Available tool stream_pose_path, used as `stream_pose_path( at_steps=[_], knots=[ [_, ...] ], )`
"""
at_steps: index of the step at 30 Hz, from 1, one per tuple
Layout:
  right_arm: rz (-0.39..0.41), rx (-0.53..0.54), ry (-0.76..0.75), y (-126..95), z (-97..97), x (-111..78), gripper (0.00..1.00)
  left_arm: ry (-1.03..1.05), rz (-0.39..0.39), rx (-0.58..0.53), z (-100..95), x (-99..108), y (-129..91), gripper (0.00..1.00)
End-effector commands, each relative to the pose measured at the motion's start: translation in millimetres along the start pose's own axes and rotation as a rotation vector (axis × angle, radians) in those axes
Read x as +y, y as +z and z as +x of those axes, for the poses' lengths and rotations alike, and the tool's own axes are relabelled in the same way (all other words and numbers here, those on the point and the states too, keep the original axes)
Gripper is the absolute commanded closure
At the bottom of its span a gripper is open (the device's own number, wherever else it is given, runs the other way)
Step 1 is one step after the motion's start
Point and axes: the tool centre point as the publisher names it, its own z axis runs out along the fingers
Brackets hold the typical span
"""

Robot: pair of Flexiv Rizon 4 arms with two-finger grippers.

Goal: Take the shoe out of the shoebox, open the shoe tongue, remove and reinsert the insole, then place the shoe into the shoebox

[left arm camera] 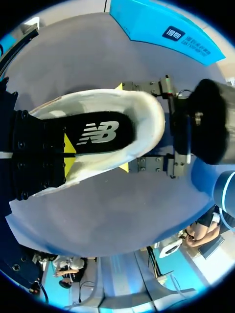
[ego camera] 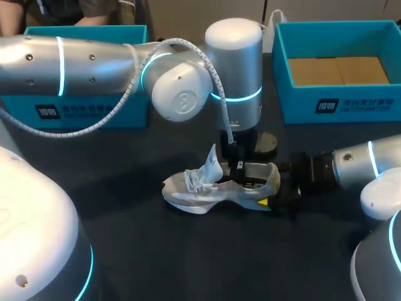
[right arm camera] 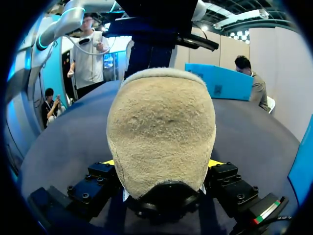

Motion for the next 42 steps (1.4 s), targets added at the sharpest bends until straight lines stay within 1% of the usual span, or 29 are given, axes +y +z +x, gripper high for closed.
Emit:
stream_pose_path(
  at_steps=[1, 8, 10, 12, 13, 18, 22, 24, 28, 31, 33, 36, 38, 40, 41, 42],
  knots=[
    [0.005, -0.001, 0.000, 3, -0.4, -1.9, 1.00, 0.003, -0.003, 0.008, -4.0, -3, 7, 1.00],
    [0.005, -0.001, 0.000, 3, -0.4, -1.9, 1.00, 0.010, 0.003, 0.017, -2.7, -1, 7, 1.00],
    [0.005, -0.001, 0.000, 3, -0.4, -1.9, 1.00, 0.014, 0.001, 0.016, -0.3, 0, 8, 0.69],
    [0.005, -0.001, 0.000, 3, -0.4, -1.9, 1.00, 0.024, -0.004, 0.009, 2.3, 0, 9, 0.62],
    [0.005, -0.001, 0.000, 3, -0.4, -1.9, 1.00, 0.029, -0.003, 0.008, 3.5, 0, 9, 0.60],
    [0.005, -0.001, 0.000, 3, -0.4, -1.9, 1.00, 0.041, -0.002, 0.007, 5.3, -2, 11, 0.65],
    [0.005, -0.001, 0.000, 3, -0.4, -1.9, 1.00, 0.048, -0.005, -0.003, 3.0, -4, 19, 0.65],
    [0.005, -0.001, 0.000, 3, -0.4, -1.9, 1.00, 0.056, -0.007, -0.036, 2.7, -5, 23, 0.64],
    [0.005, -0.001, 0.000, 3, -0.4, -1.9, 1.00, 0.068, 0.000, -0.096, 1.4, -4, 29, 0.68],
    [0.005, -0.001, 0.000, 3, -0.4, -1.9, 1.00, 0.070, 0.008, -0.147, -1.1, -3, 34, 0.69],
    [0.005, -0.001, 0.000, 3, -0.4, -1.9, 1.00, 0.075, 0.009, -0.169, -2.3, -2, 36, 0.68],
    [0.005, -0.001, 0.000, 3, -0.4, -1.9, 1.00, 0.088, 0.001, -0.214, -6.0, -2, 44, 0.70],
    [0.005, -0.001, 0.000, 3, -0.4, -1.9, 1.00, 0.100, -0.005, -0.233, -8.0, -1, 48, 0.74],
    [0.005, -0.001, 0.000, 3, -0.4, -1.9, 1.00, 0.117, -0.016, -0.264, -12.3, -2, 52, 0.83],
    [0.005, -0.001, 0.000, 3, -0.4, -1.9, 1.00, 0.118, -0.020, -0.269, -13.6, -2, 53, 0.90],
    [0.005, -0.001, 0.000, 3, -0.4, -1.9, 1.00, 0.120, -0.022, -0.270, -15.5, -2, 54, 1.00]
  ],
)
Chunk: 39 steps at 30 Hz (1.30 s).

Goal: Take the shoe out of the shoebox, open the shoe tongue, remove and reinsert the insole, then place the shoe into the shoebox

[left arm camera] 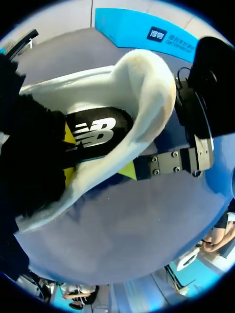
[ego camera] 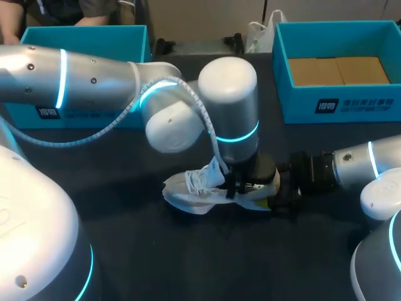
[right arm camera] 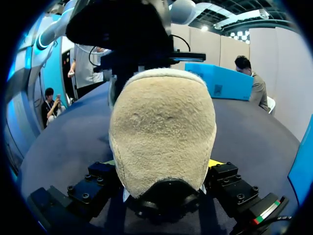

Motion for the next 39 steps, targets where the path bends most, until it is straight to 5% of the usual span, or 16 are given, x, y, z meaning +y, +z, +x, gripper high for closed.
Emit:
stream_pose_path(
  at_steps=[1, 14, 39],
  knots=[
    [0.005, -0.001, 0.001, 3, -0.4, -0.8, 1.00, 0.003, -0.016, -0.040, -3.2, -2, 21, 1.00],
    [0.005, -0.001, 0.001, 3, -0.4, -0.8, 1.00, -0.062, 0.001, -0.007, -23.0, 15, -14, 1.00],
    [0.005, -0.001, 0.001, 3, -0.4, -0.8, 1.00, -0.100, 0.101, 0.129, -12.6, 29, -74, 1.00]
  ],
)
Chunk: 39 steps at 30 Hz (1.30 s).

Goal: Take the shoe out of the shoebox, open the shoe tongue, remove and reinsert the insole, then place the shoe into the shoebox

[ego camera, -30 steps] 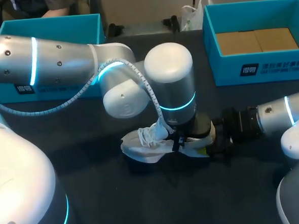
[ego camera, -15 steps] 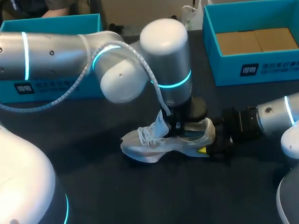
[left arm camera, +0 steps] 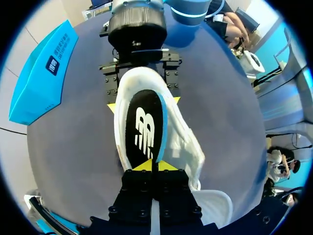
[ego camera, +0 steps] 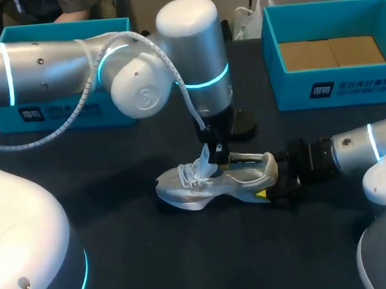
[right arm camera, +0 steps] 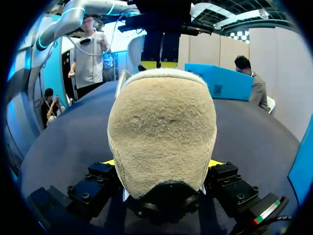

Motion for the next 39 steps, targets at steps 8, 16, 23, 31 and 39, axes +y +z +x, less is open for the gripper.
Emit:
stream_pose_path(
  at_steps=[8, 16, 23, 31, 39],
  knots=[
    [0.006, -0.001, 0.000, 3, 0.0, -1.8, 1.00, -0.023, 0.052, 0.031, 8.5, -4, -23, 1.00],
    [0.006, -0.001, 0.000, 3, 0.0, -1.8, 1.00, -0.101, 0.115, 0.065, 15.4, -17, -37, 1.00],
    [0.006, -0.001, 0.000, 3, 0.0, -1.8, 1.00, -0.126, 0.125, 0.085, 21.5, -33, -41, 1.00],
    [0.006, -0.001, 0.000, 3, 0.0, -1.8, 1.00, -0.118, 0.152, 0.100, 27.8, -53, -40, 1.00],
    [0.006, -0.001, 0.000, 3, 0.0, -1.8, 1.00, -0.057, 0.148, 0.078, 33.5, -58, -32, 0.88]
  ],
)
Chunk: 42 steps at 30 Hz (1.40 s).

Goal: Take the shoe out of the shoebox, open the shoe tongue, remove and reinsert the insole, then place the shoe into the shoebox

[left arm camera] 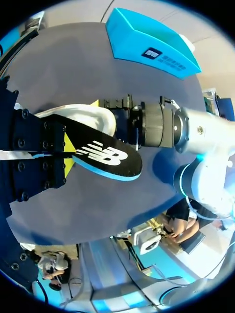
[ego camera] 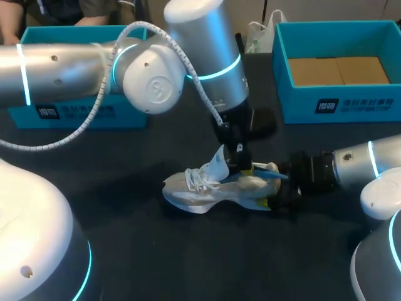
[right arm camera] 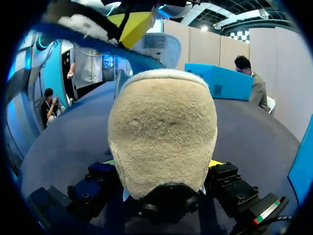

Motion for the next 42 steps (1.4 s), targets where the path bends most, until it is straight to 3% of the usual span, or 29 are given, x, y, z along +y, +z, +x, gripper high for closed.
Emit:
stream_pose_path(
  at_steps=[1, 11, 13, 27, 42],
  knots=[
    [0.005, -0.001, 0.000, 3, -0.1, -1.7, 1.00, 0.014, 0.004, -0.011, 1.9, -1, 4, 0.76],
    [0.005, -0.001, 0.000, 3, -0.1, -1.7, 1.00, 0.072, 0.001, -0.099, 4.4, 5, 5, 0.68],
    [0.005, -0.001, 0.000, 3, -0.1, -1.7, 1.00, 0.093, 0.000, -0.128, 4.9, 4, 6, 0.62],
    [0.005, -0.001, 0.000, 3, -0.1, -1.7, 1.00, 0.244, 0.004, -0.211, 14.3, 4, 18, 0.60],
    [0.005, -0.001, 0.000, 3, -0.1, -1.7, 1.00, 0.335, 0.043, -0.312, -2.7, -6, 31, 0.58]
  ],
)
